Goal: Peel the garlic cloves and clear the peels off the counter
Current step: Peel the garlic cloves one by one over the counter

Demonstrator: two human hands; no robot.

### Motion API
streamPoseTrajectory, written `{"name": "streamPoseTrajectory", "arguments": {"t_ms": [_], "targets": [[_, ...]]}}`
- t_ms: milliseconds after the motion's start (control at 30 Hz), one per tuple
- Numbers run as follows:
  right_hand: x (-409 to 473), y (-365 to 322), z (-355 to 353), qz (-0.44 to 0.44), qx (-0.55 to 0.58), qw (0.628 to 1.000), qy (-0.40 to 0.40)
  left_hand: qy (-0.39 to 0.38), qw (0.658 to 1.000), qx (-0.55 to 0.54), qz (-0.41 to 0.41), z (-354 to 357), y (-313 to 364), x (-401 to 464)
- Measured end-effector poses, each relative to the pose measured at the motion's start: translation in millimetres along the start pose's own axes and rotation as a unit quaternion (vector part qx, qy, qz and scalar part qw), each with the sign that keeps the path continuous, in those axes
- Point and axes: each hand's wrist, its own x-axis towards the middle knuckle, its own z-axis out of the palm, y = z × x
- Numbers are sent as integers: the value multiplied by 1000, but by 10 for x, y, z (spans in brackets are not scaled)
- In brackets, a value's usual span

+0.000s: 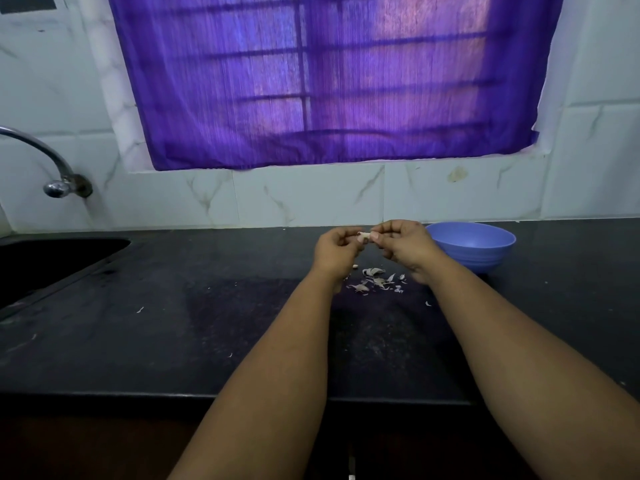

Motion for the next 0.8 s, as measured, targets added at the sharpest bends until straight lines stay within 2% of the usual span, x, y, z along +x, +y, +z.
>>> {"name": "streamPoseTrajectory", "arguments": {"t_ms": [300,433,800], "targets": [[11,55,34,-57,-159,985,-45,-3,993,-117,12,-9,76,-39],[40,68,34,-56,-234,969,-52,6,995,-96,19,14,91,-64],[14,55,86,-36,-233,971,-50,51,998,-26,34,3,77,-60]]}}
